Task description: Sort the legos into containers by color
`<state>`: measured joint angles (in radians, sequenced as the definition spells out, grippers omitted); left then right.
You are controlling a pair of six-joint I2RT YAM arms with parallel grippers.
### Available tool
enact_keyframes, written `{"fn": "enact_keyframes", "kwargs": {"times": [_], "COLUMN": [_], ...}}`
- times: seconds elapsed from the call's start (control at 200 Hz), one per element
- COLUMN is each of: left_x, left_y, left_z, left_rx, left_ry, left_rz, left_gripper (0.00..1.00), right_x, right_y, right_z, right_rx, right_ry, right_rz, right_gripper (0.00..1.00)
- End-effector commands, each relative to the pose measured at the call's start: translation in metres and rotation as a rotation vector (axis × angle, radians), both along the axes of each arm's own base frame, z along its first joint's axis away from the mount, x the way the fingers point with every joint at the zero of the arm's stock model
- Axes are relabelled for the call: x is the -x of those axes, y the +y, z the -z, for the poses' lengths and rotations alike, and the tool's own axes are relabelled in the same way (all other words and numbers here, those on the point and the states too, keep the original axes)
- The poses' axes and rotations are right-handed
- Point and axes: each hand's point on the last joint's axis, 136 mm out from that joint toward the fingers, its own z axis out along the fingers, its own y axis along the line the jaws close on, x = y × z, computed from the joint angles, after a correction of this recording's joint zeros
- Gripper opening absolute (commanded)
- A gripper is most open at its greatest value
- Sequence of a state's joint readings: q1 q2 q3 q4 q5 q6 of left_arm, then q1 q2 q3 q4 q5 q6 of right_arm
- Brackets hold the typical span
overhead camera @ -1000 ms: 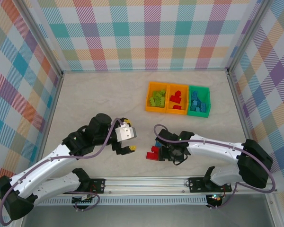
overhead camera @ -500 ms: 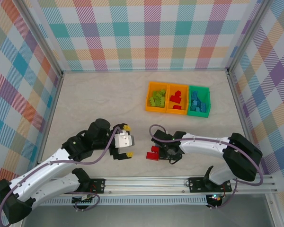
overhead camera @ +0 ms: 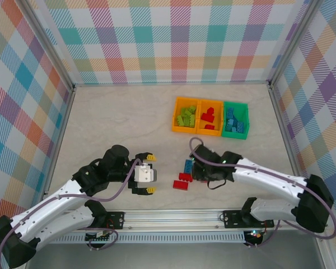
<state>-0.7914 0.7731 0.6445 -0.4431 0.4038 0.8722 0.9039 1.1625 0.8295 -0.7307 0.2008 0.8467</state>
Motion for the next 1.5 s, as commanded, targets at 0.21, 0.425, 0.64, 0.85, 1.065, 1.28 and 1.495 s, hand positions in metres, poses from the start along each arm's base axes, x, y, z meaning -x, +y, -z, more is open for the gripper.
{"fn": "enact_keyframes", "kwargs": {"times": [0.21, 0.425, 0.64, 0.85, 1.065, 1.28, 1.495], "left_x": [-0.011, -0.019, -0.02, -0.019, -0.018, -0.018, -0.016], "left_y": [-0.004, 0.001, 0.004, 0.002, 0.002, 0.002, 0.0], "left_z": [0.006, 0.001, -0.005, -0.007, -0.009, -0.005, -0.001], "left_rx": [-0.019, -0.011, 0.006, 0.02, 0.024, 0.012, 0.005], "left_ry": [-0.009, -0.023, -0.048, -0.051, -0.05, -0.043, -0.023], "left_rz": [-0.028, -0.073, -0.09, -0.083, -0.078, -0.074, -0.061], "left_gripper": [1.0, 1.0, 1.0, 1.0, 1.0, 1.0, 1.0], "right_x": [-0.16, -0.247, -0.284, -0.265, -0.18, -0.065, -0.011], "right_y": [-0.043, -0.062, -0.061, -0.063, -0.059, -0.065, -0.071], "right_z": [-0.055, -0.055, -0.049, -0.071, -0.072, -0.027, 0.027], "right_rx": [0.024, 0.03, 0.041, 0.021, -0.083, -0.069, -0.009], "right_ry": [-0.303, -0.333, -0.291, -0.304, -0.217, -0.022, 0.152], "right_rz": [0.027, 0.078, 0.083, 0.077, 0.042, 0.074, 0.063], "right_gripper": [0.24, 0.25, 0.47, 0.56, 0.69, 0.7, 0.74]}}
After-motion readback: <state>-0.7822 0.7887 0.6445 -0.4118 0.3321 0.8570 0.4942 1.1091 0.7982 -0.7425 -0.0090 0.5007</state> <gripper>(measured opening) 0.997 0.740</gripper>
